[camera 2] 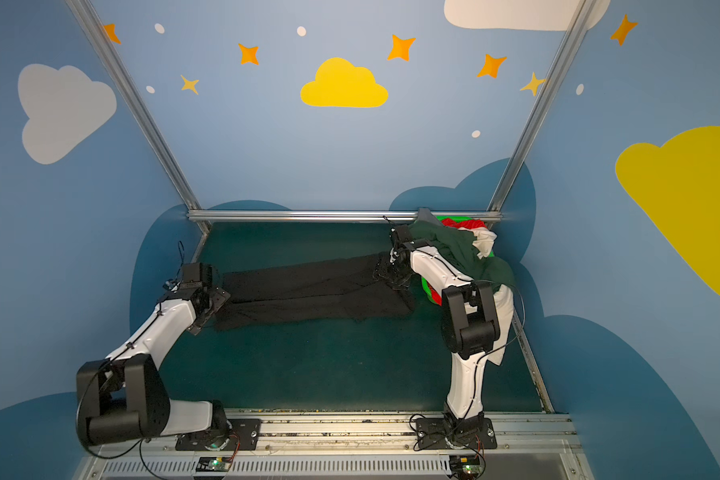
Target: Fold and stack the t-shirts
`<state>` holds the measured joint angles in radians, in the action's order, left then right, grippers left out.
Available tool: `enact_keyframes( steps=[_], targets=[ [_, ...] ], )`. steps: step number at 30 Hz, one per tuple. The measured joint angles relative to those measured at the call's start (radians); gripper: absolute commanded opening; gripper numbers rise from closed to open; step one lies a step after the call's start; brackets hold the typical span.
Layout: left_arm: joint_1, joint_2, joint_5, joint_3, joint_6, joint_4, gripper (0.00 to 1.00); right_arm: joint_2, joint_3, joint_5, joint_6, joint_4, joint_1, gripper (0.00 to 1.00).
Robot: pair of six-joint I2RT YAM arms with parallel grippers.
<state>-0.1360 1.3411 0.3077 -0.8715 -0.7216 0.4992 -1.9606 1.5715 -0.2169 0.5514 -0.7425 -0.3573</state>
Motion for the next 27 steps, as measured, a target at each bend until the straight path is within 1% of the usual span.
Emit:
enact_keyframes(
  steps=[3,5,8,11,14,17,19,22,24,27],
  targets=[
    [0.061,-0.061,0.061,0.013,0.029,0.000,1.00,0.055,-0.043,0.020,-0.011,-0.006,-0.006,0.79],
    [0.114,-0.100,0.099,0.013,0.043,0.000,1.00,0.121,-0.097,0.024,-0.018,-0.013,-0.013,0.79],
    [0.161,-0.137,0.113,0.013,0.056,0.005,1.00,0.194,-0.161,0.014,-0.027,-0.021,-0.042,0.79],
    [0.186,-0.174,0.104,0.015,0.056,0.011,1.00,0.212,-0.213,-0.006,-0.035,-0.016,-0.094,0.78],
    [0.201,-0.222,0.061,0.027,0.056,0.005,1.00,0.190,-0.253,-0.020,-0.035,-0.010,-0.150,0.76],
    [0.206,-0.258,0.015,0.039,0.055,-0.002,1.00,0.135,-0.259,-0.048,-0.030,0.017,-0.198,0.73],
    [0.206,-0.269,-0.005,0.043,0.056,-0.004,1.00,0.095,-0.258,-0.054,-0.026,0.040,-0.213,0.71],
    [0.206,-0.272,-0.020,0.045,0.060,-0.005,1.00,0.030,-0.245,-0.026,-0.020,0.052,-0.227,0.68],
    [0.207,-0.273,-0.022,0.045,0.063,-0.005,1.00,-0.005,-0.224,-0.005,-0.014,0.042,-0.232,0.62],
    [0.206,-0.274,-0.017,0.045,0.064,-0.005,1.00,-0.026,-0.193,0.011,-0.014,0.052,-0.238,0.49]
  ],
)
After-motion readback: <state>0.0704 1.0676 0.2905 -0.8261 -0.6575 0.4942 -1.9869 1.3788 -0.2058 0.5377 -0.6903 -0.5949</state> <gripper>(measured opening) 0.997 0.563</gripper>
